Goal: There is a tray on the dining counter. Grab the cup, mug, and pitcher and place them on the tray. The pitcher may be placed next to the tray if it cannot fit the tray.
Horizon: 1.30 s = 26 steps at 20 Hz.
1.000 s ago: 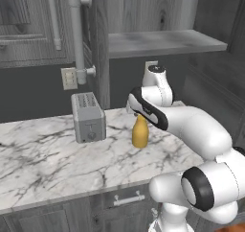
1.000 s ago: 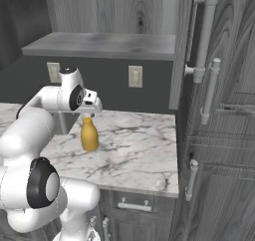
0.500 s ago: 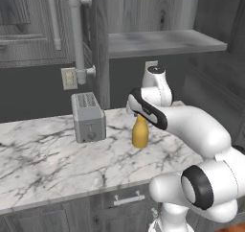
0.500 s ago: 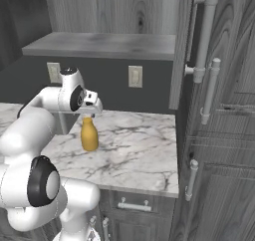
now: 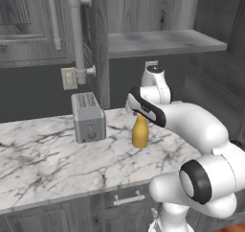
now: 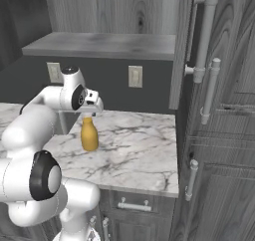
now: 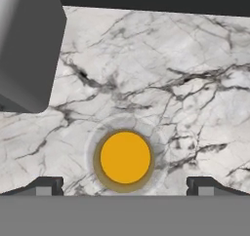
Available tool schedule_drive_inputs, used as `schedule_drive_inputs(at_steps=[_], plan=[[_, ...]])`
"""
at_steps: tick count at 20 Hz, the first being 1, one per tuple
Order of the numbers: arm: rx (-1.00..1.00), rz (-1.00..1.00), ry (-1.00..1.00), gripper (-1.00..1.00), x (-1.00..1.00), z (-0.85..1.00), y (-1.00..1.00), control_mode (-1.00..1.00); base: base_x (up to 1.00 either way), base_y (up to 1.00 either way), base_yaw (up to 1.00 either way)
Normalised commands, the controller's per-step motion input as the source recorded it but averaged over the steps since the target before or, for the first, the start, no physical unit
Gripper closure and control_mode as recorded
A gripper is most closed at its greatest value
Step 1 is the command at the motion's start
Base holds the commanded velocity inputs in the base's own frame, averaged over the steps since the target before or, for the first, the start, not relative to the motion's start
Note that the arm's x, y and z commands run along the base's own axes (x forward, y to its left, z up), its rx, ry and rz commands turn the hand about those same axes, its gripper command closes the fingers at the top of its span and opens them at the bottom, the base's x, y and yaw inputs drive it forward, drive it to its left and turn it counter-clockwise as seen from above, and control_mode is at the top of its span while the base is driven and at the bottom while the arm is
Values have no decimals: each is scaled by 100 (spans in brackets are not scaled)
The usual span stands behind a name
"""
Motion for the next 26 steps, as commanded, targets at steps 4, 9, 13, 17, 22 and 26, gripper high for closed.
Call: schedule_drive_inputs(at_steps=[4,9,13,17,22,26], plan=[[0,0,0,-100,5,0,0,-100,0,0,0],[0,0,0,-100,5,-1,0,-100,0,0,0],[0,0,0,-100,8,-5,0,-100,0,0,0],[0,0,0,-100,9,-9,0,-100,0,0,0],[0,0,0,-100,3,-11,0,-100,0,0,0],[0,0,0,-100,0,-10,0,-100,0,0,0]])
